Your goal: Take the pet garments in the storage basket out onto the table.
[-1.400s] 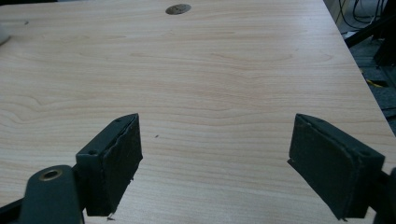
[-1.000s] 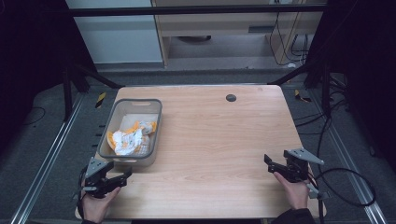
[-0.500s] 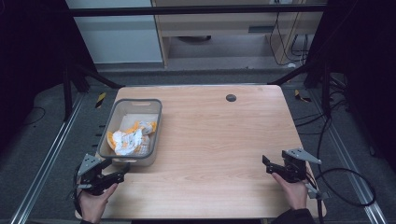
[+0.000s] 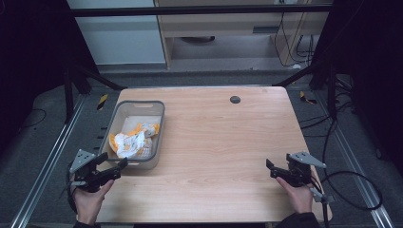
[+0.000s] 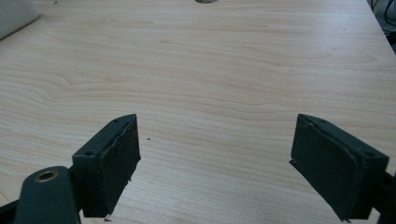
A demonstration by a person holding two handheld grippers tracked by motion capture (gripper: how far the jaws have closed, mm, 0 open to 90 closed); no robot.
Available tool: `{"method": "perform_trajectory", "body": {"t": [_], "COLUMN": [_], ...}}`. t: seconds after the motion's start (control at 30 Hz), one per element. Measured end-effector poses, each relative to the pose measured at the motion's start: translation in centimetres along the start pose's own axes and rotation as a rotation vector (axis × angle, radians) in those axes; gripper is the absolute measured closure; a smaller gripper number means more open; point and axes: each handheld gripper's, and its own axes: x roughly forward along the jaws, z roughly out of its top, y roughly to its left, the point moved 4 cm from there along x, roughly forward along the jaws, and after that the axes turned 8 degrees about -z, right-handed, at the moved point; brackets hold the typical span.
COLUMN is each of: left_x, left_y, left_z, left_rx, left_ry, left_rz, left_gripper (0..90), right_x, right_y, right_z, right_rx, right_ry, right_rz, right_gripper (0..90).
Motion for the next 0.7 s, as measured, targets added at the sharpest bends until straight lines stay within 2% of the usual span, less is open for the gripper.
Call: {"method": "perform_trajectory", "body": {"t": [0.37,0.43,0.7], "left_x": [0.7,0.9,1.4], "left_y": [-0.6,-0.7,-0.9], "left_z": [2.0,2.2,3.7], "left_rx": [0.015,0.018,0.025], "left_ry": [-0.009,-0.013,-0.02], "left_rz": [-0.025,-0.031,-0.04], "left_gripper": [17.4,17.4,17.4], "right_x": [0.1,0.1,0.1], "right_y": [0.1,0.1,0.1], "right_z": [0.0,0.0,-0.1], "right_rx": [-0.02,-0.009,-0.019], "right_ry": [-0.003,0.0,-0.004], "right_rz": [-0.003,-0.001,-0.011], "right_gripper": [15.0,14.9,15.0]}}
